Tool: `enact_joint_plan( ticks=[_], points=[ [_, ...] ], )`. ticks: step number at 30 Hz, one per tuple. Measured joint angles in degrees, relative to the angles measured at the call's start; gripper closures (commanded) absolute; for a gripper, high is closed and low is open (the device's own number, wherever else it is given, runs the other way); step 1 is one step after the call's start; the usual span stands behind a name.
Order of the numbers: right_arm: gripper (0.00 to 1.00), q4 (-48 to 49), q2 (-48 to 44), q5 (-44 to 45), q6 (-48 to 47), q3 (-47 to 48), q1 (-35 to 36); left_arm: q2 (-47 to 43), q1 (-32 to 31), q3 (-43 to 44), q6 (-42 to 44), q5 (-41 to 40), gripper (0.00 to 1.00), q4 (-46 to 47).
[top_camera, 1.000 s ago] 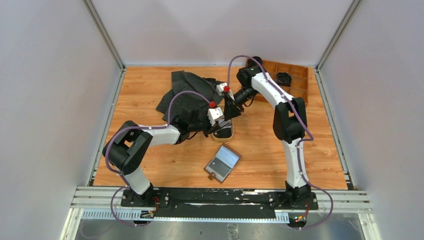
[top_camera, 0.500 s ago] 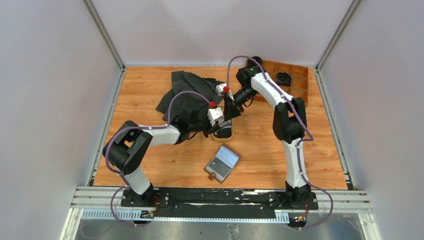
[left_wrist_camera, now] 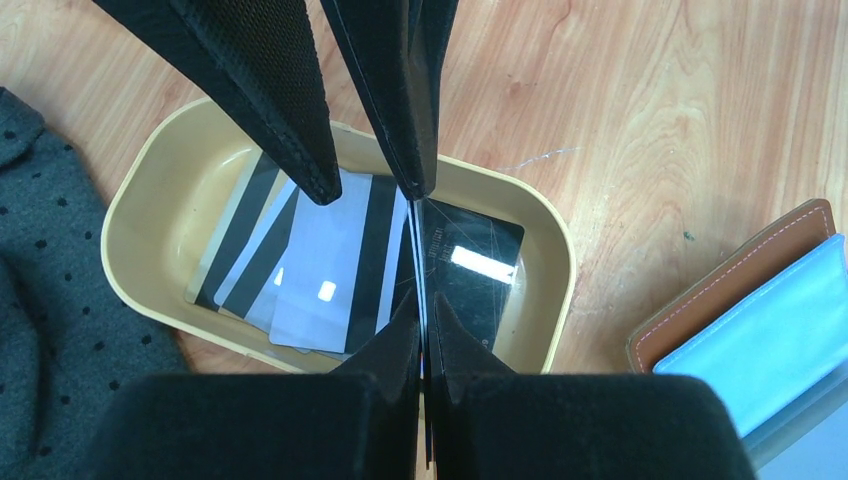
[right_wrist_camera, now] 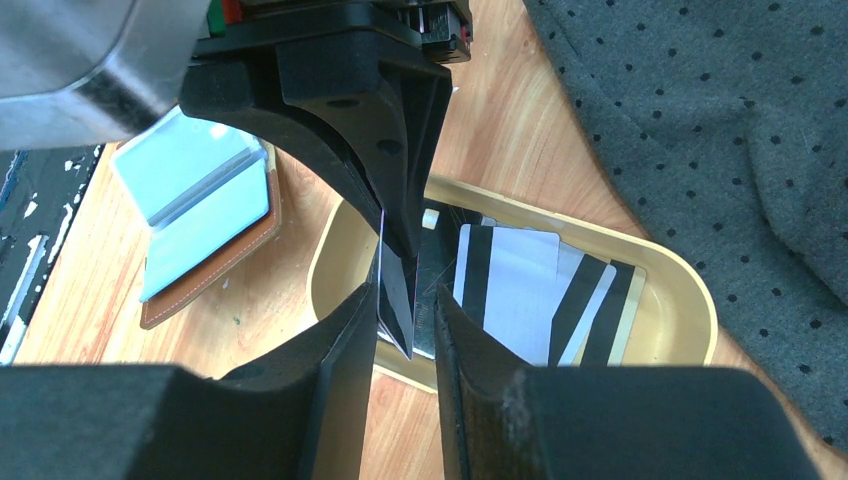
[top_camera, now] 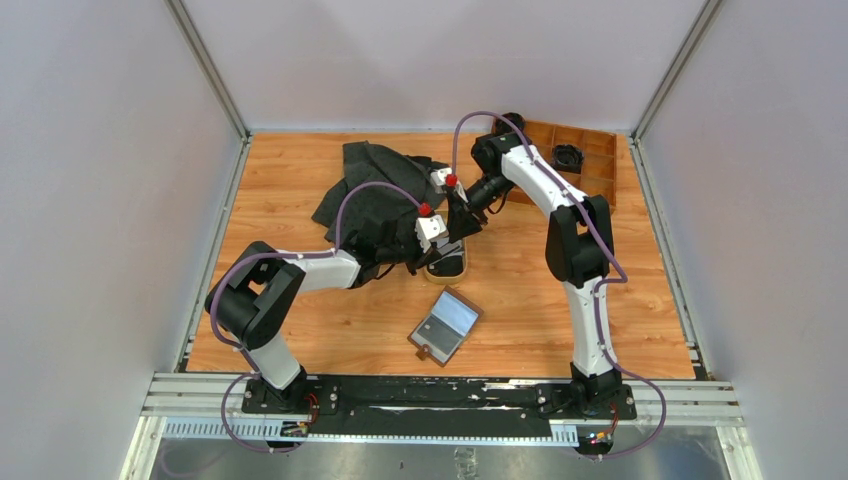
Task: Put the credit cards into the card holder
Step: Pick up the credit card from the storage box.
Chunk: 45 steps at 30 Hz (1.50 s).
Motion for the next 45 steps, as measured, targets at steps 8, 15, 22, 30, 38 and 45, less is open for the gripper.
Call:
enact_joint_plan(
  ticks=[8,15,22,30,38,45],
  points=[
    [0.65,-0.04,0.00,0.15,0.00,0.00,0.09,0.02,0.00,0.00,0.00,0.35,1.00,-0.02],
    [0.68,-0.35,0.00,0.13,0.00,0.00,0.09,0.00,-0.13,0.00,0.00,0.39,1.00,-0.02],
    [0.80,-1.11,0.00,0.35,0.90,1.20,0.13,0.00,-0.13,0.00,0.00,0.33,1.00,0.52],
    [0.83,-1.46,0.00,1.60,3.10,2.64,0.48,0.00,-0.13,0.00,0.24,0.35,1.00,0.87],
    [0.81,-1.27,0.00,2.34,3.19,2.14,0.81,0.00,-0.13,0.00,0.39,0.44,1.00,0.39],
    [0.99,-0.98,0.00,2.40,-0.02,-0.85,0.83,0.00,-0.13,-0.22,0.37,1.16,1.00,-1.16]
  ],
)
